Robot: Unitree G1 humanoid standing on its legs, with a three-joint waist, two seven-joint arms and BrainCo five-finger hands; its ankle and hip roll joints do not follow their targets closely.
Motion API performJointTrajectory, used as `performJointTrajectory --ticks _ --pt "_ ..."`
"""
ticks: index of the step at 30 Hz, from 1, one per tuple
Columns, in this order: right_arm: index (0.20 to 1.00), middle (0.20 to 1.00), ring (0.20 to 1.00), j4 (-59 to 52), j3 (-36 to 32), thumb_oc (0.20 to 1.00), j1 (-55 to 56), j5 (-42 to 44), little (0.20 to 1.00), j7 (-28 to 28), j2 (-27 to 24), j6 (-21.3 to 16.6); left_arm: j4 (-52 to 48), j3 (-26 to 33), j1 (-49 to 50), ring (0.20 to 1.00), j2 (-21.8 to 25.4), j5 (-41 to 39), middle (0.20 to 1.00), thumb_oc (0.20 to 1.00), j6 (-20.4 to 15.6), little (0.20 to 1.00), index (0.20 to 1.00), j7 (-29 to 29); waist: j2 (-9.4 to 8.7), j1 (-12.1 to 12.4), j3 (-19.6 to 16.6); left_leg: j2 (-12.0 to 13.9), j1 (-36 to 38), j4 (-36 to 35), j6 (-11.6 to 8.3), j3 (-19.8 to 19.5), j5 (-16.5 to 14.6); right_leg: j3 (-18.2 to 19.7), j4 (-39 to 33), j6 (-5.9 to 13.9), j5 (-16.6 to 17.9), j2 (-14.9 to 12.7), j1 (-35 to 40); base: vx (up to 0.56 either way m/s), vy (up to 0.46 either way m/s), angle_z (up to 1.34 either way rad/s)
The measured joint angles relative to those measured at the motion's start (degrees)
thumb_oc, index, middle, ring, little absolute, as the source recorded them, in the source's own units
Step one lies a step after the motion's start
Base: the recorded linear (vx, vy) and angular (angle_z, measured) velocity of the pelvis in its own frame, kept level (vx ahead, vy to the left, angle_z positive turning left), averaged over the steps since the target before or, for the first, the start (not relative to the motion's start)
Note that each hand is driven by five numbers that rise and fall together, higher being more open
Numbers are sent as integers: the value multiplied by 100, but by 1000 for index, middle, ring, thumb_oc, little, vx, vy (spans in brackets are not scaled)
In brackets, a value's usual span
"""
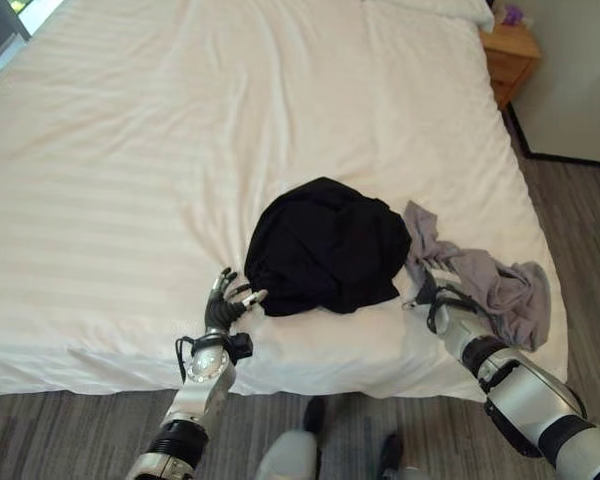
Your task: Pick up bed clothes into laundry basket.
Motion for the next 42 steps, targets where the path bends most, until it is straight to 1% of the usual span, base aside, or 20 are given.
performJointTrajectory --ticks 1,3,10,11,12,13,15,16,19,22,25,27,29,31,33,34,36,37,39,42 --pt "200 200 200 5 3 200 0 23 200 2 5 -16 2 -1 -5 1000 13 -3 1000 1000 7 1000 1000 0 -23 2 -14 -39 3 -1 -19 -11 -12 6 -57 -14 98 21 -3 7 -13 18" --pt "200 200 200 -7 2 200 2 31 200 -17 17 -53 4 -14 -6 1000 51 -2 1000 1000 11 1000 1000 4 -94 -8 -18 -144 11 4 -98 -32 -50 24 -54 -92 346 51 -11 -1 -20 11" --pt "200 200 200 -661 -3 200 -115 438 200 139 -217 -167 -10 172 41 1000 60 4 1000 1000 38 1000 1000 139 -27 -20 -7 181 112 48 -316 116 -103 226 -39 -184 357 367 14 38 -1 -14" --pt "200 200 200 -2105 -456 200 259 666 200 369 -617 91 -110 374 -14 1000 60 13 1000 1000 156 1000 1000 281 -50 -270 7 214 134 60 -319 118 -90 230 -64 -293 170 355 18 130 47 16" --pt "200 200 200 -3579 -664 200 555 754 200 424 -1114 142 -197 713 -31 1000 62 10 1000 1000 275 1000 1000 340 -39 -363 9 193 163 14 -306 147 -67 276 -49 -295 185 373 10 45 35 -14" --pt "200 200 200 -4390 -827 200 561 736 200 277 -1494 -24 -334 1000 17 1000 130 9 1000 1000 261 1000 1000 456 -16 -312 21 221 278 -78 -285 268 -34 366 -59 -267 269 388 23 69 32 -72" --pt "200 200 200 -5232 -1458 200 334 842 200 123 -2338 -29 -674 1443 -126 1000 511 9 1000 1000 297 1000 1000 674 11 -522 16 259 655 -191 -305 486 -57 574 -62 -293 337 409 270 33 37 -61" --pt "200 200 200 -5672 -2059 200 435 859 200 41 -3160 -16 -1224 1700 -270 1000 1014 43 1000 1000 272 1000 1000 742 19 -657 -14 273 815 -313 -301 492 -49 584 -62 -281 305 431 369 31 57 -13" --pt "200 200 200 -5802 -3033 200 696 898 200 -134 -3959 -18 -1663 2070 -568 1000 1455 194 1000 1000 133 1000 1000 862 109 -786 -169 288 881 -387 -304 607 -56 659 -56 -286 291 445 358 31 31 -19" --pt "200 200 200 -5985 -3581 200 1376 1096 200 -172 -4519 -115 -1814 2225 -625 1000 1841 432 1000 1000 99 1000 1000 886 257 -1003 -309 299 935 -387 -306 628 -77 700 -42 -286 290 474 377 24 24 -10" --pt "200 200 200 -5950 -3898 200 1961 1277 200 -168 -4660 -190 -1777 2497 -482 1000 2015 530 1000 1000 102 1000 1000 856 317 -1143 -345 347 973 -389 -323 640 -89 747 -41 -295 285 523 395 -27 28 -8" --pt "200 200 200 -5851 -4265 200 2621 1395 200 -163 -4867 -353 -1675 2604 21 1000 2373 691 1000 1000 114 1000 1000 675 364 -1148 -398 384 985 -389 -348 676 -104 792 -46 -325 269 563 388 -37 64 -10" --pt "200 200 200 -6018 -4762 200 3165 1615 200 -116 -4615 -423 -1768 2862 685 1000 2435 696 1000 1000 178 1000 1000 435 424 -1100 -451 430 999 -393 -457 773 -185 916 42 -325 132 599 292 33 28 -30" --pt "200 200 200 -6051 -4995 200 3915 1598 200 -110 -4494 -460 -2769 3296 1751 1000 2179 791 1000 1000 209 1000 1000 371 420 -1155 -497 433 995 -393 -478 779 -202 914 -66 -352 179 603 336 -15 -2 -11" --pt "200 200 200 -5951 -5160 200 4442 1584 200 -75 -4487 -419 -2891 3256 2124 1000 1799 1311 1000 1000 227 1000 1000 258 471 -1158 -565 431 999 -391 -481 767 -205 906 -64 -348 161 611 320 -21 -6 7" --pt "200 200 200 -5718 -5219 200 4611 1579 200 -78 -4472 -455 -2490 2999 1983 1000 1613 1787 1000 1000 341 1000 1000 280 510 -1174 -609 423 1003 -388 -454 756 -184 927 -65 -336 164 623 313 -15 3 9" --pt "200 200 200 -5428 -5204 200 4585 1580 200 -20 -4435 -393 -1753 2490 1548 1000 1778 2430 1000 1000 695 1000 1000 225 508 -1097 -620 440 987 -391 -451 770 -183 943 -63 -333 171 634 298 0 8 -9" --pt "200 200 200 -5406 -5219 200 4589 1571 200 6 -4432 -364 -1651 2328 1490 1000 1821 2875 1000 1000 896 1000 1000 218 467 -1180 -617 455 977 -390 -457 834 -185 994 -64 -335 186 652 251 2 29 -26" --pt "200 200 200 -5402 -5236 200 4590 1499 200 2 -4423 -357 -1605 2244 1432 1000 1821 3286 1000 1000 972 1000 1000 232 409 -1272 -663 467 989 -391 -454 930 -186 1083 -64 -334 196 667 220 15 45 -25" --pt "200 200 200 -5286 -5185 200 4522 1464 200 6 -4367 -346 -670 1698 825 1000 1825 3881 1000 1000 1119 1000 1000 266 338 -1409 -733 472 1002 -391 -450 1086 -192 1215 -64 -320 217 672 173 10 50 -25"
